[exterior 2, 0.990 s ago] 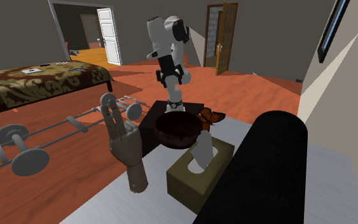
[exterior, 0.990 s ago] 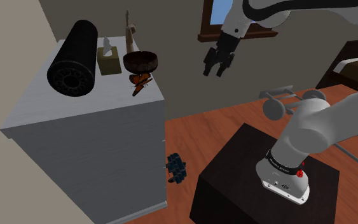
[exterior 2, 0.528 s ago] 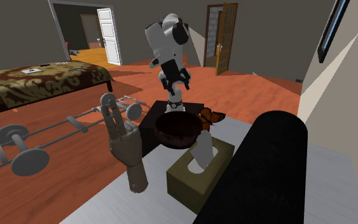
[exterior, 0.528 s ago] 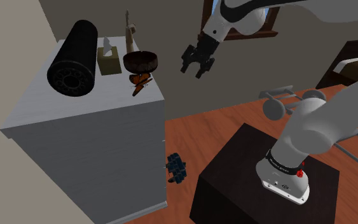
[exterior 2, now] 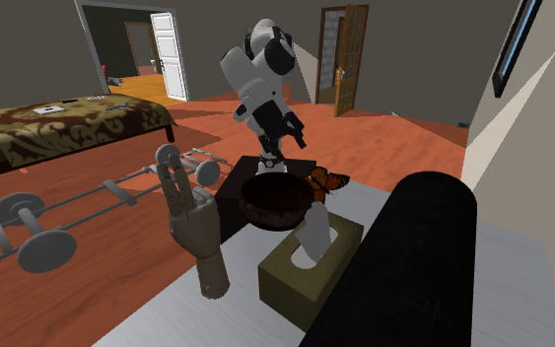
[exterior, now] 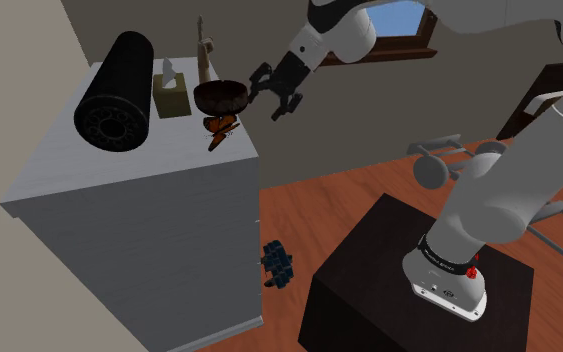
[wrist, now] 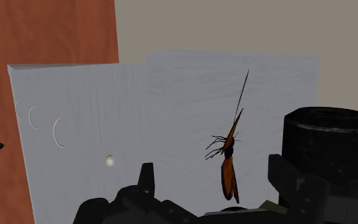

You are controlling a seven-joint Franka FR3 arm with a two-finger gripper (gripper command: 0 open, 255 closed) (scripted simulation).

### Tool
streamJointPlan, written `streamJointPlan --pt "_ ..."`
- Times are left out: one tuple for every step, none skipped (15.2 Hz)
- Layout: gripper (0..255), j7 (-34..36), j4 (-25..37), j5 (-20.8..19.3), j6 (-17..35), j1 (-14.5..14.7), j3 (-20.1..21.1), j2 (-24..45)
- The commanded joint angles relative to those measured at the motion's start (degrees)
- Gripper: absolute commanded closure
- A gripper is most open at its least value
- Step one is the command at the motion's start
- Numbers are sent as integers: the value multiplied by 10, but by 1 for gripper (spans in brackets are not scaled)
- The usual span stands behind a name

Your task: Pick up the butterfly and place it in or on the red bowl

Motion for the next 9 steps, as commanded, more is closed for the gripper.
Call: streamJointPlan --pt "0 -1 30 44 19 10 -1 37" --pt "0 -2 35 51 22 10 -1 42" --pt "0 -4 35 54 27 12 1 47" --pt "0 -6 35 58 33 14 3 52" --pt "0 -8 35 61 39 16 5 58" --pt "0 -10 36 65 45 19 7 63" --pt "0 -12 36 68 50 21 9 68" --pt "0 -14 37 72 56 23 11 74" --pt "0 -17 39 78 65 26 15 82"
